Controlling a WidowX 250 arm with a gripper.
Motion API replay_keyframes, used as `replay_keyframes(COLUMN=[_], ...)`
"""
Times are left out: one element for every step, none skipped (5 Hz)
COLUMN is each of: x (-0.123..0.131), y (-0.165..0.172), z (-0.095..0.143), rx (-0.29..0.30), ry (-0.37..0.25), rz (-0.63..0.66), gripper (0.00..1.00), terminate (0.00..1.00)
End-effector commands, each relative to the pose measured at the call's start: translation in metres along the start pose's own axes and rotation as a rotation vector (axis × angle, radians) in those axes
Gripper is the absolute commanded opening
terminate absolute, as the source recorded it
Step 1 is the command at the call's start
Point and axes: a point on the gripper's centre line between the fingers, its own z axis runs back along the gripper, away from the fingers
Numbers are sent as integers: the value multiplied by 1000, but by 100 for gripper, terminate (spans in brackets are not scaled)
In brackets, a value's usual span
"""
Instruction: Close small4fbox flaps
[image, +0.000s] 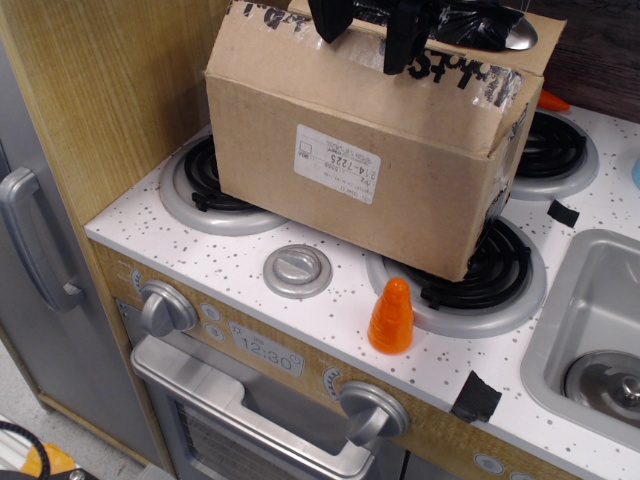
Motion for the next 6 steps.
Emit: replay_keyframes(x=[4, 3, 4, 6, 5, 2], y=[4, 4, 5, 2, 1, 0], z=[-9, -20, -35, -48, -55, -57], rx=[-44, -72, -73, -61, -69, -81], ry=[-65, -86, -105, -97, -115, -137], rz=[10, 23, 50, 80, 88, 91], gripper=[100, 100, 100, 100, 100, 100], terminate=[0, 0, 0, 0, 0, 100])
